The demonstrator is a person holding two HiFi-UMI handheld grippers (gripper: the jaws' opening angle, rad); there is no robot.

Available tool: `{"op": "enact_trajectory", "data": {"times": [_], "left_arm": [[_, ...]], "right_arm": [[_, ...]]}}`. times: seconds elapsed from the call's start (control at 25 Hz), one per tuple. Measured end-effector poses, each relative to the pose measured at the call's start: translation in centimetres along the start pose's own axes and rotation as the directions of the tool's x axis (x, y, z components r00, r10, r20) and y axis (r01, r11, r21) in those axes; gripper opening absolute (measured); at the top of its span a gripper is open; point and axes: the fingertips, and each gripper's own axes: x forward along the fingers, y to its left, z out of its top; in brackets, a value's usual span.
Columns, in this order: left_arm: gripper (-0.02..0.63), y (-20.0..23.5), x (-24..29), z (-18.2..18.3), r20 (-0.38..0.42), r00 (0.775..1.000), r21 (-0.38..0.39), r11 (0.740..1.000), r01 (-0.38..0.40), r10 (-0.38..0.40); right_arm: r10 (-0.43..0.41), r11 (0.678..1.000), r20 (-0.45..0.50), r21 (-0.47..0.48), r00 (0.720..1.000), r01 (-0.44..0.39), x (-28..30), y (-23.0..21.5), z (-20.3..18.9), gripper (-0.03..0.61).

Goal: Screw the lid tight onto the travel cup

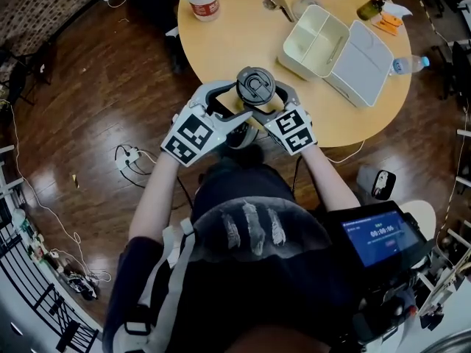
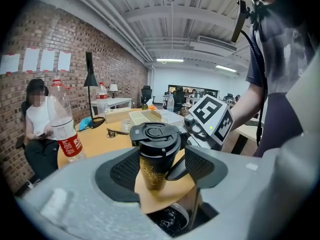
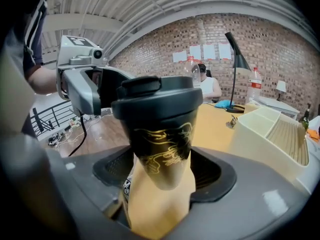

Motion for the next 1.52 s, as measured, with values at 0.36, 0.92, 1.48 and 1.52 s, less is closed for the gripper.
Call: {"op": "enact_trajectory", "data": {"times": [0.36,0.92,1.48,1.52], "left_arm": [[0.29,-0.8,-0.7,-0.5,-0.016,1.0,0.004,1.0,0.0,0.0],[0.293,1.6,-0.6,1.5,0.075,0.995,0.08,0.995,0.059,-0.065],[0.291,-0.1,-1.4,0.9,0.08,0.995,0.05,0.997,0.054,-0.058],[0.291,-0.3,-1.4,0.8,0.073,0.996,0.058,0.997,0.05,-0.054]], "right_arm": [[0.006,1.0,0.016,-0.012,1.0,-0.006,0.2,0.2,0.4,0.35],[0.022,0.999,-0.009,-0.027,1.0,-0.022,0.5,0.1,-0.1,0.347],[0.018,1.0,-0.023,-0.019,1.0,-0.019,0.4,-0.3,-0.3,0.345],[0.015,1.0,-0.02,-0.022,1.0,-0.016,0.5,-0.4,-0.3,0.345]]}}
